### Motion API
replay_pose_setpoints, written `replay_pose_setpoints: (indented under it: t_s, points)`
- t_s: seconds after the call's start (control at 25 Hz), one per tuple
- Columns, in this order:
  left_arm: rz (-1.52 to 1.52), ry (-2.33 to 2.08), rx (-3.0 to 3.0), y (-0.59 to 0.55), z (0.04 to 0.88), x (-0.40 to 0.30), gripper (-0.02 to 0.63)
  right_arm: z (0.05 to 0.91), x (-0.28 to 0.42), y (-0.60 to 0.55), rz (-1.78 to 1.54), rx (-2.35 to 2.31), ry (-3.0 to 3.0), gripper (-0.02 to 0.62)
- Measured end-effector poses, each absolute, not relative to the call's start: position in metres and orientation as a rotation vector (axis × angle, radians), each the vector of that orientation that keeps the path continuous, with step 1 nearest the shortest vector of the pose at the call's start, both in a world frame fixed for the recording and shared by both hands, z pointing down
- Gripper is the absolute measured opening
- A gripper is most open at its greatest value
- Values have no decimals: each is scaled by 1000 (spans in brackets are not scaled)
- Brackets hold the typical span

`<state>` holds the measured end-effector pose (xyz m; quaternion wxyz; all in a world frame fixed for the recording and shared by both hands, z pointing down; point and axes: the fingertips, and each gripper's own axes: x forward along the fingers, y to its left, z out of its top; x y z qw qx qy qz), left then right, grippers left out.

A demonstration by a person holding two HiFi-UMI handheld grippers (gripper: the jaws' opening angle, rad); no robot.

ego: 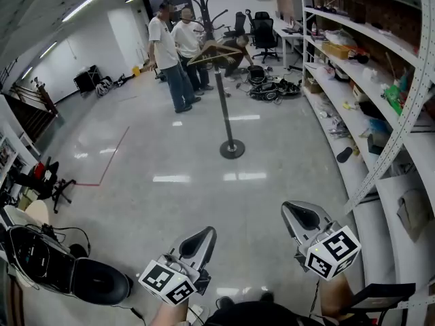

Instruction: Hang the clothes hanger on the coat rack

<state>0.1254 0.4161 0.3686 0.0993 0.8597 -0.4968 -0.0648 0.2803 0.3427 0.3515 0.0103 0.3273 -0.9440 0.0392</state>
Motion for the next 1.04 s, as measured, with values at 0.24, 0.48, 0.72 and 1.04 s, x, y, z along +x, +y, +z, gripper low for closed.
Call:
replay_pose_setpoints:
  t_s: [0.24, 0.48, 0.72, 1.04]
  points:
    - [-230, -1487, 2543, 433, 364, 92, 0, 342, 254, 363, 46, 1034, -2940, 6]
    - [-272, -1468, 2540, 446, 368, 83, 0, 343, 241, 377, 26, 1027, -2913, 6]
    - [-283, -1441, 2559, 452, 365, 85, 0, 339, 242, 386, 7, 1038, -2905, 6]
    - [-284, -1433, 2574, 455, 359, 91, 0, 332, 247, 390, -8, 1060, -2905, 6]
